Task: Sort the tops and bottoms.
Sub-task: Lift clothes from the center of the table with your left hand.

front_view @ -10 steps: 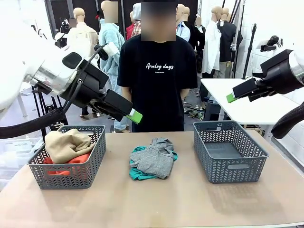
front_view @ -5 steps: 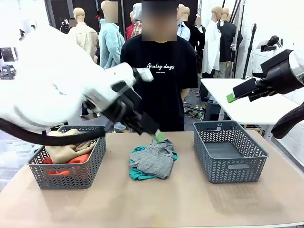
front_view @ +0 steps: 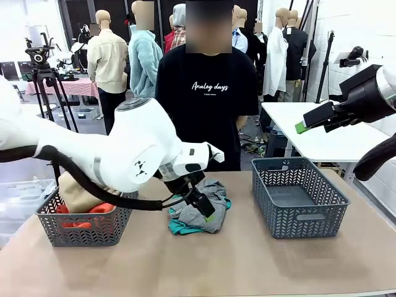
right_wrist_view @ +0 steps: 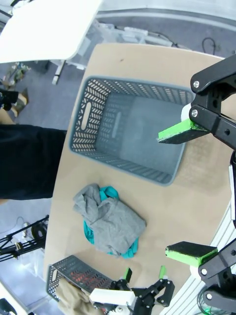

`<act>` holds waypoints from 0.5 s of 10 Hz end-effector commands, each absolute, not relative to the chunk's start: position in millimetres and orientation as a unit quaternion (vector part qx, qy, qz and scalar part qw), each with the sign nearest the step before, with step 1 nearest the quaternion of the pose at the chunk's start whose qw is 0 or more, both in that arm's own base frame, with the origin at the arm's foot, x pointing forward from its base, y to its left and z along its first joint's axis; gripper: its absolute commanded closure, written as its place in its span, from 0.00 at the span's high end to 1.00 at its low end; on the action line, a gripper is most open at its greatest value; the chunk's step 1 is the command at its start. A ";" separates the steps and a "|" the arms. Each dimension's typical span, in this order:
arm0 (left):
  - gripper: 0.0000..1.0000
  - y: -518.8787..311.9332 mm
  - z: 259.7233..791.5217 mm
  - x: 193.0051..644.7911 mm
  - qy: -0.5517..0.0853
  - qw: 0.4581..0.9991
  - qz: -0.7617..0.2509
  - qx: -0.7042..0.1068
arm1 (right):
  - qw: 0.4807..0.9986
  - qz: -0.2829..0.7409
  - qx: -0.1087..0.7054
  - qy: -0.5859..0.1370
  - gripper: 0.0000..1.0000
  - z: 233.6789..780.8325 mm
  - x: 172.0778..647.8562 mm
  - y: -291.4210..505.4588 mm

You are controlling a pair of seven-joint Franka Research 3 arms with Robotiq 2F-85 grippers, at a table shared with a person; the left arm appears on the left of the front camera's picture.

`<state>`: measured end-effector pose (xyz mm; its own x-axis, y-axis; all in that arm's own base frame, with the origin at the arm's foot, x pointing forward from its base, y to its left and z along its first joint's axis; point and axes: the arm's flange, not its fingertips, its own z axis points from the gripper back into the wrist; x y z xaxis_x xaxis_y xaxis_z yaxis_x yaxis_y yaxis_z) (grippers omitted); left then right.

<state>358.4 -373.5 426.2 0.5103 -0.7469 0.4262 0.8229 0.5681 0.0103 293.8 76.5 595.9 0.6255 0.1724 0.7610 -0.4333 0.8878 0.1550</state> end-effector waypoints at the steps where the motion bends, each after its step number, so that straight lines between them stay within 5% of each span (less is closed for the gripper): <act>1: 1.00 -364.2 423.7 351.9 -0.191 0.864 -0.455 -0.098 | 0.887 0.165 0.167 -0.397 1.00 593.5 293.5 76.9; 5: 1.00 -372.6 422.6 356.8 -0.192 0.865 -0.454 -0.096 | 0.887 0.165 0.167 -0.397 1.00 593.5 293.5 76.9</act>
<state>355.6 -371.6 420.4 0.5154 -0.7502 0.4143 0.8222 0.5692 0.0078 293.8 76.5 595.9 0.6254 0.1724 0.7610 -0.4333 0.8878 0.1550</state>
